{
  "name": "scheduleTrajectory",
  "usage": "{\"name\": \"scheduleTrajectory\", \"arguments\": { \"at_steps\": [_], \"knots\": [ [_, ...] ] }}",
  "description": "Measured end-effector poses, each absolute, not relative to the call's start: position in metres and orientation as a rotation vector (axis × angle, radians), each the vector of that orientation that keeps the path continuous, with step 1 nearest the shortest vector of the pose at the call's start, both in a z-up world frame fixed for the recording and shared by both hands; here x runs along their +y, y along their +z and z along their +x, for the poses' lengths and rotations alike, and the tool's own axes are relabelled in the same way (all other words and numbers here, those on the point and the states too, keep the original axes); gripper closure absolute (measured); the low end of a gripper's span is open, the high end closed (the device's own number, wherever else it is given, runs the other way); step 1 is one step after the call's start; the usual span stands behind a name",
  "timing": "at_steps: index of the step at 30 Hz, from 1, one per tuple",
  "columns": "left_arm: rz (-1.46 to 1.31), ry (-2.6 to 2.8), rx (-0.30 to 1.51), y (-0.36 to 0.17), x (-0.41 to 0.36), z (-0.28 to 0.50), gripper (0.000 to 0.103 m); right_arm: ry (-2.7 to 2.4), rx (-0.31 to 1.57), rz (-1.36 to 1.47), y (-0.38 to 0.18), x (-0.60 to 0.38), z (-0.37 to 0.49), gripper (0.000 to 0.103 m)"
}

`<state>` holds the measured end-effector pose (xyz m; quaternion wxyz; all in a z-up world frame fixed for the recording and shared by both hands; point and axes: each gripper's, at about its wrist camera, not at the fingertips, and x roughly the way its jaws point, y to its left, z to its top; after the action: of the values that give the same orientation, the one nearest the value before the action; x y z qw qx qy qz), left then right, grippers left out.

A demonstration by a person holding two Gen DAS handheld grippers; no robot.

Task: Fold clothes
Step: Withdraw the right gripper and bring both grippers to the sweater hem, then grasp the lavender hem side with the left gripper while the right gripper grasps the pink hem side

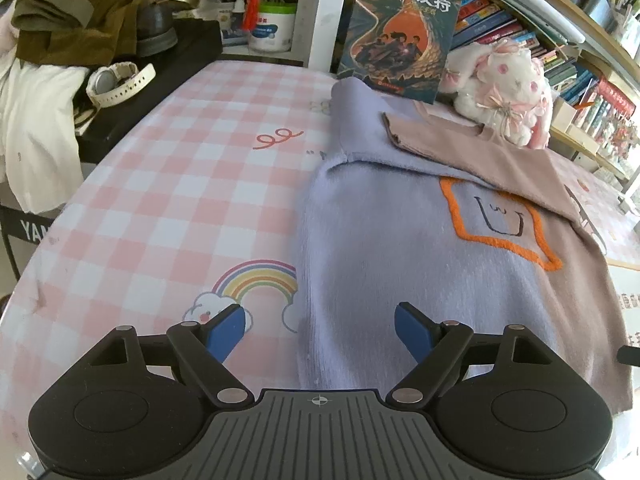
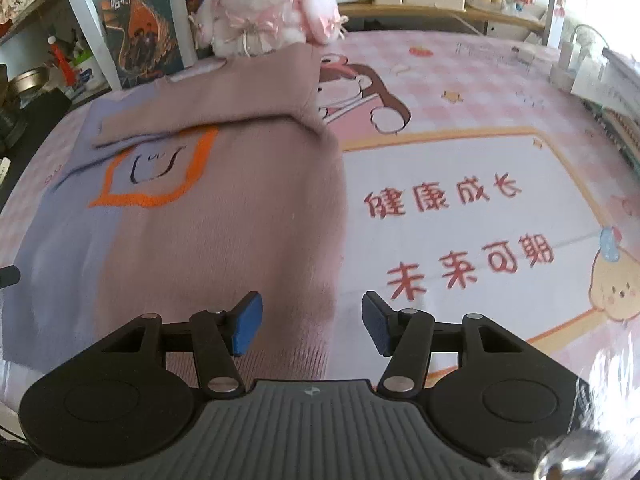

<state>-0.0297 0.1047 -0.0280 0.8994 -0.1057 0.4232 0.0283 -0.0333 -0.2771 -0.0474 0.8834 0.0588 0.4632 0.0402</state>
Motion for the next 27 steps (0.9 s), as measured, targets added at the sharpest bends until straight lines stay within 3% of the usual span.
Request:
{"name": "scheduleTrajectory", "arguments": {
  "at_steps": [5, 14, 16, 18, 21, 27],
  "knots": [
    [-0.240, 0.055, 0.875, -0.029, 0.107, -0.032, 0.028, 0.093, 0.971, 0.127, -0.049, -0.277, -0.034, 0.051],
    [-0.257, 0.038, 0.908, -0.034, 0.108, -0.028, 0.045, 0.104, 0.993, 0.154, -0.051, -0.280, -0.035, 0.062],
    [-0.257, 0.034, 0.909, -0.033, 0.108, -0.028, 0.058, 0.108, 0.992, 0.152, -0.051, -0.280, -0.035, 0.068],
    [-0.250, 0.026, 0.913, -0.033, 0.107, -0.026, 0.079, 0.114, 0.992, 0.149, -0.051, -0.280, -0.034, 0.077],
    [-0.230, 0.012, 0.900, -0.028, 0.103, -0.027, 0.095, 0.131, 0.985, 0.155, -0.051, -0.279, -0.034, 0.088],
    [-0.195, -0.045, 0.828, -0.010, 0.095, -0.031, 0.095, 0.199, 0.893, 0.153, -0.033, -0.274, -0.040, 0.091]
  ]
}}
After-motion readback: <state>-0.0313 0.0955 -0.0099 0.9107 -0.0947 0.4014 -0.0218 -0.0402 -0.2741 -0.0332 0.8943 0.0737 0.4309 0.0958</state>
